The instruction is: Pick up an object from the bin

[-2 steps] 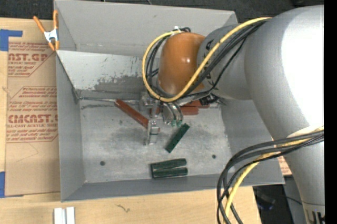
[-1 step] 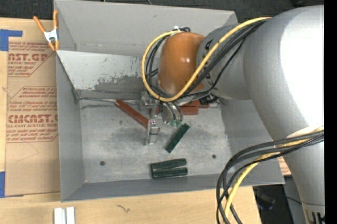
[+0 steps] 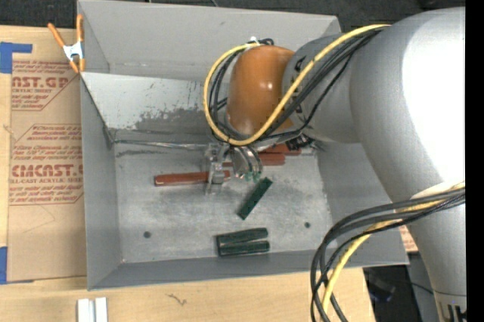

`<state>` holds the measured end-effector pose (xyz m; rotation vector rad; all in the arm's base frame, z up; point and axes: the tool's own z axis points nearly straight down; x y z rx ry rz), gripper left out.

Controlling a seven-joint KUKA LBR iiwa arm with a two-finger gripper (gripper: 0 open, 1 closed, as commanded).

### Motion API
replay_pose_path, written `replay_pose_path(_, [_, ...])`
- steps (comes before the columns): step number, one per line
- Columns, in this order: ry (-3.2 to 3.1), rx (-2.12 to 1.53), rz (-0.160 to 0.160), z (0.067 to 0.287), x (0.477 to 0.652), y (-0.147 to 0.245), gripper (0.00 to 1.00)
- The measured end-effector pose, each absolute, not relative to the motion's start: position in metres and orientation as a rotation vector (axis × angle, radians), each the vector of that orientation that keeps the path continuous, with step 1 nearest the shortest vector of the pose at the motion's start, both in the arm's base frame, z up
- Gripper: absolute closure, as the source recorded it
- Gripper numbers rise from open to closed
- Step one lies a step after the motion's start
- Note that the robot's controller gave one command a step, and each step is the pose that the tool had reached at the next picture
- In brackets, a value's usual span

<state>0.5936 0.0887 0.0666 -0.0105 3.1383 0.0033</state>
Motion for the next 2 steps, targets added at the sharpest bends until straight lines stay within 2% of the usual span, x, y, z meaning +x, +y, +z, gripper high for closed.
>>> replay_pose_path(2, [3.139, -0.011, 0.003, 0.091, 0.594, 0.090, 1.00])
